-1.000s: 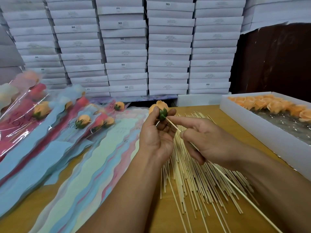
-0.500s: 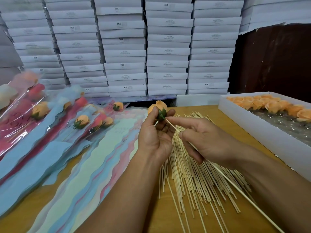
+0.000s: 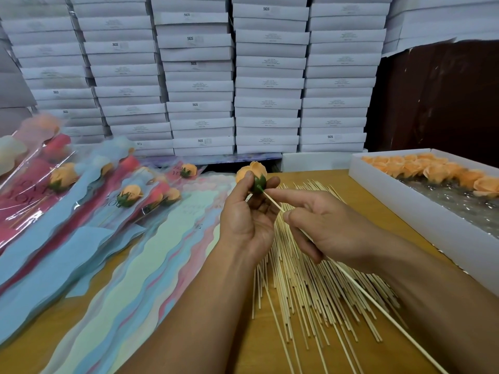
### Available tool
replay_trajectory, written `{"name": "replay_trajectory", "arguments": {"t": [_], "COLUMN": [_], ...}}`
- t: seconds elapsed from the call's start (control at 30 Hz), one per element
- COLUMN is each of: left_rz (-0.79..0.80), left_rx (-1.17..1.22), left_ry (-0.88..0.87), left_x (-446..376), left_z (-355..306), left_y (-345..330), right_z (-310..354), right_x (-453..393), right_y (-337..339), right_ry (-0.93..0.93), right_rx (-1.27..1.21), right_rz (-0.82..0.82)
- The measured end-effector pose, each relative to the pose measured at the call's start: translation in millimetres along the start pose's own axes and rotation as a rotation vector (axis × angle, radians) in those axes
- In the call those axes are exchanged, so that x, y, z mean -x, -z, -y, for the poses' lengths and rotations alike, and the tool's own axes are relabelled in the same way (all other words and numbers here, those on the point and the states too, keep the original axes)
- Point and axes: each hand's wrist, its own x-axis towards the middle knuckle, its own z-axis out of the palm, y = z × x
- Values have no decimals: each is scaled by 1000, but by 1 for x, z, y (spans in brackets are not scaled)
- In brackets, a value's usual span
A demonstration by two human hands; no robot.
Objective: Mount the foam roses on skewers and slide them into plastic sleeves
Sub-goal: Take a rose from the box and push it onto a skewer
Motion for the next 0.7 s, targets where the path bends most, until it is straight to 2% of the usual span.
{"name": "replay_trajectory", "arguments": {"t": [0.4,0.7], "left_rz": [-74,-160], "left_rx": [-188,-241], "left_ry": [-111,-194], "left_x": [0,-2], "left_z": [5,14], "left_y": [-2,2], "right_z": [-5,-15], "right_x": [-3,-10], "right_y": [-2,-9], "right_ry": [12,49], "right_rx": [34,331], "right_rz": [-60,-110]}}
